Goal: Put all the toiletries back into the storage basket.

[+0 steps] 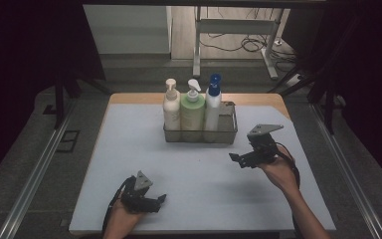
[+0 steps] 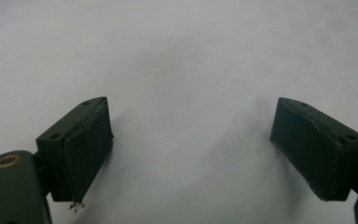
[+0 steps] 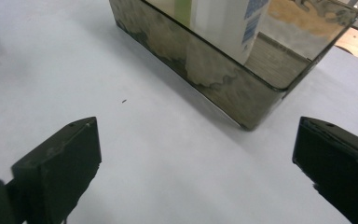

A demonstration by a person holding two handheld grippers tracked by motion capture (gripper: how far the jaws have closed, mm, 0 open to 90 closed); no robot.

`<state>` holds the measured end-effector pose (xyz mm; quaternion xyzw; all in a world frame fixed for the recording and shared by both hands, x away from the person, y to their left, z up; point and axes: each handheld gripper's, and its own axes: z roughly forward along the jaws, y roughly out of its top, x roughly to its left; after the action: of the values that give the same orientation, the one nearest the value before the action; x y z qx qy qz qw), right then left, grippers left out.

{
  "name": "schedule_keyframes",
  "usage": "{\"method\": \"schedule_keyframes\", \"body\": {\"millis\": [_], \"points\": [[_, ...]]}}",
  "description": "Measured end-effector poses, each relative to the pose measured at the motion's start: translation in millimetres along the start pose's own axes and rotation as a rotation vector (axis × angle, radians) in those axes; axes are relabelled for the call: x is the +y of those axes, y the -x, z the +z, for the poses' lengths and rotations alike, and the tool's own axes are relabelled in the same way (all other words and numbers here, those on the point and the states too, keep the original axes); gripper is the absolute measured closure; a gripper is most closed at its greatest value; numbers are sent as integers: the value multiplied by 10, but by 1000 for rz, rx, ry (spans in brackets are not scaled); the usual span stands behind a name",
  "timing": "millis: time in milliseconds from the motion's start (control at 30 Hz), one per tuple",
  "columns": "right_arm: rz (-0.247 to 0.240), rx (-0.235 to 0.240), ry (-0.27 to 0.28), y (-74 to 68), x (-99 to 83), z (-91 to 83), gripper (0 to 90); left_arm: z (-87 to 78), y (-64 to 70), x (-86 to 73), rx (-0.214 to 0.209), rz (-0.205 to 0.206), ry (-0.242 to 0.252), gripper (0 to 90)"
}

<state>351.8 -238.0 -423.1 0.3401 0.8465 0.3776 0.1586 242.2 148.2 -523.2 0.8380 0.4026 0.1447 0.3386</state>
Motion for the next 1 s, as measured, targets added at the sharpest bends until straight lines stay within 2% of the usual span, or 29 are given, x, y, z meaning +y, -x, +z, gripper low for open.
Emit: {"method": "schedule_keyframes", "body": {"millis": [267, 433, 633, 1000], "points": [[-33, -14, -31, -41, -118, -109, 0, 0, 0, 0, 0, 0, 0, 123], [-42, -21, -32, -57, -225, -172, 0, 0, 1, 0, 0, 0, 0, 123], [-39, -24, -38, -74, -391, -198, 0, 0, 1, -1, 1, 0, 1, 123], [-4, -18, -46, -111, -763, -126, 0, 0, 1, -2, 1, 0, 2, 123]]}}
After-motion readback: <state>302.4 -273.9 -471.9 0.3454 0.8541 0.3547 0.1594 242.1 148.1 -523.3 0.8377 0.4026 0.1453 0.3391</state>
